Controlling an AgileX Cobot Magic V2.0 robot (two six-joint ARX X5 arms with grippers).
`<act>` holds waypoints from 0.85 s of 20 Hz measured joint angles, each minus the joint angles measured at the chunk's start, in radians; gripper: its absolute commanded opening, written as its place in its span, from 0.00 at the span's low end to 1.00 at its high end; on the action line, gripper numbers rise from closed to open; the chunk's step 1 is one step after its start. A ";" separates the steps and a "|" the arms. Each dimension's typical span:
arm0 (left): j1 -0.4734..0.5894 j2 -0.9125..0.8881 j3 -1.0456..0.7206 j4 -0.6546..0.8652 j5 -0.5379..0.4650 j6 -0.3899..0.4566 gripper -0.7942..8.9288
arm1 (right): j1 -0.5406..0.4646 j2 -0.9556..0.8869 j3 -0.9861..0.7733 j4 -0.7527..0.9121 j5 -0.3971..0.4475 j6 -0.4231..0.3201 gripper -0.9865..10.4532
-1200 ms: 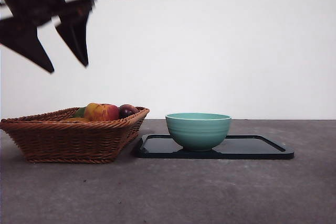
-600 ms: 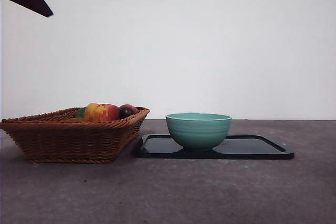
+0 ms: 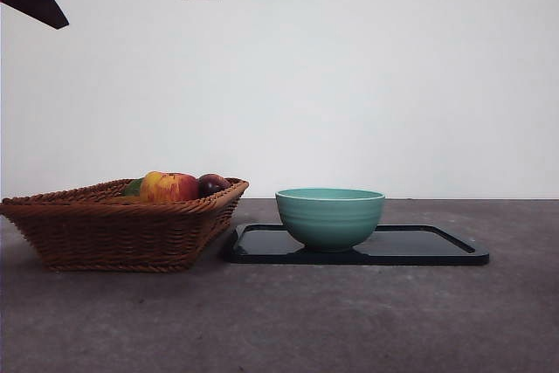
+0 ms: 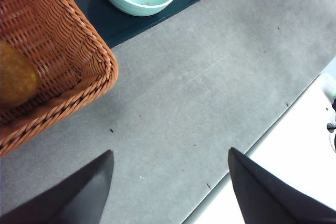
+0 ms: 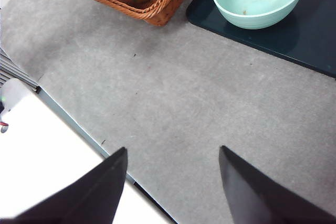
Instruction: Pick up the wifruite, put it on the bowl, pick up the plate, put it on desk
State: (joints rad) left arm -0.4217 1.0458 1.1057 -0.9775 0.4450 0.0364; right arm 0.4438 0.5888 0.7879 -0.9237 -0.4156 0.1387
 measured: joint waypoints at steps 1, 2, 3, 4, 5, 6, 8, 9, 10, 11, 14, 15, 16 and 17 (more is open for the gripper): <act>0.000 0.000 0.000 0.000 0.000 0.000 0.44 | 0.000 0.000 0.000 0.000 0.000 0.000 0.33; 0.000 0.000 0.000 0.000 0.000 0.000 0.44 | 0.000 0.000 0.000 0.000 0.000 0.000 0.33; 0.000 0.000 0.000 0.000 0.000 0.000 0.44 | 0.000 0.000 0.000 0.000 0.000 0.000 0.33; 0.000 0.000 0.000 0.000 0.002 0.001 0.44 | 0.000 0.000 0.000 0.003 0.000 0.001 0.33; 0.000 0.000 0.000 0.000 0.007 0.002 0.44 | 0.000 0.000 0.000 0.016 0.001 0.006 0.33; 0.000 0.000 0.000 0.000 0.018 0.004 0.44 | 0.000 0.000 0.000 0.038 0.001 0.019 0.33; 0.000 0.000 0.000 0.000 0.034 0.009 0.44 | 0.000 0.003 0.000 0.106 0.020 0.064 0.33; 0.000 0.000 0.000 0.000 0.036 0.011 0.44 | 0.000 0.012 0.000 0.148 0.044 0.098 0.33; 0.000 0.000 0.000 0.000 0.037 0.013 0.44 | 0.000 0.027 0.000 0.184 0.068 0.130 0.33; 0.000 0.000 0.000 0.000 0.037 0.018 0.44 | 0.000 0.054 0.000 0.216 0.088 0.156 0.33; 0.000 0.000 0.000 0.000 0.044 0.025 0.44 | -0.001 0.189 0.003 0.317 0.132 0.200 0.33; 0.000 0.000 0.000 0.000 0.055 0.026 0.44 | -0.008 0.243 0.013 0.335 0.132 0.204 0.33; 0.000 0.000 0.000 0.000 0.073 0.029 0.44 | -0.018 0.312 0.033 0.353 0.132 0.207 0.33; 0.000 0.000 0.000 0.001 0.087 0.032 0.44 | -0.028 0.370 0.060 0.363 0.132 0.207 0.33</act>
State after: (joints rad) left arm -0.4217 1.0458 1.1057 -0.9768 0.5323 0.0685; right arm 0.4160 0.9588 0.8474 -0.5610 -0.2840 0.3458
